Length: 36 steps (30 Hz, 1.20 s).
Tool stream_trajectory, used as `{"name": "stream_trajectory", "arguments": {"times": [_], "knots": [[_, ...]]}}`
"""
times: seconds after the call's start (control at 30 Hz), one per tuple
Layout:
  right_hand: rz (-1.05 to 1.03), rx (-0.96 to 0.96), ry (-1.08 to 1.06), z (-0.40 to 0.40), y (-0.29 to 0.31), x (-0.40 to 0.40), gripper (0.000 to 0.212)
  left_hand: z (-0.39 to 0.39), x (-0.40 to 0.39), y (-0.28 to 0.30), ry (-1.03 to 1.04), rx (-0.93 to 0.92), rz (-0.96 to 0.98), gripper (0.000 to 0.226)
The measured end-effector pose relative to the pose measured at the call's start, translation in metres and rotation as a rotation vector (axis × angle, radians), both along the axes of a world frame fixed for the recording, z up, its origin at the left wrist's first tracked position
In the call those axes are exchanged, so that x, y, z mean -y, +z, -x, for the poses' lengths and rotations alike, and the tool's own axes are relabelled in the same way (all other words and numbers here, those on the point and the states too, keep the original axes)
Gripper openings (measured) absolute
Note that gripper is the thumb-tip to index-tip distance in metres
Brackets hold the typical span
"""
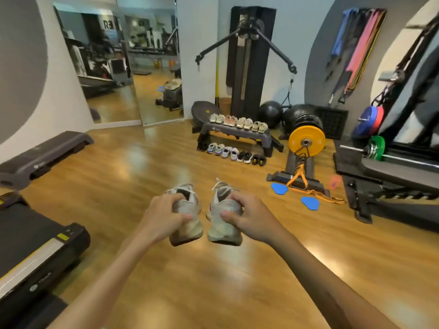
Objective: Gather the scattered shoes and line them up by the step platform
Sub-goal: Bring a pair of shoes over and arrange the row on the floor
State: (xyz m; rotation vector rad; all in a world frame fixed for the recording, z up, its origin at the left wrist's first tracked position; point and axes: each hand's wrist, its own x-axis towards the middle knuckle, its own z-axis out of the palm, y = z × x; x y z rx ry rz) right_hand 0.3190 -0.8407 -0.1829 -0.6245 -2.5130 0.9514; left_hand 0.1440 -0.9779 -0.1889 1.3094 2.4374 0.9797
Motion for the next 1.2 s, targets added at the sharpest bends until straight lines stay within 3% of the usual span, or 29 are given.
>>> {"name": "stream_trajectory", "arguments": {"times": [0.33, 0.57, 0.83, 1.1, 1.2], "knots": [[0.136, 0.142, -0.007, 0.139, -0.020, -0.169, 0.016, 0.132, -0.163, -0.010, -0.145, 0.031, 0.145, 0.034], [0.153, 0.217, -0.081, 0.271, -0.029, -0.279, 0.008, 0.270, -0.278, -0.016, -0.224, 0.056, 0.153, 0.020], [0.227, 0.250, -0.162, 0.394, -0.043, -0.415, 0.015, 0.403, -0.417, -0.036, -0.279, 0.085, 0.197, 0.016], [0.262, 0.323, -0.059, 0.508, -0.082, -0.577, 0.017, 0.505, -0.569, -0.081, -0.269, 0.129, 0.275, 0.015], [0.301, 0.379, -0.003, 0.552, -0.090, -0.632, 0.019, 0.545, -0.619, -0.087, -0.224, 0.182, 0.289, 0.028]]}}
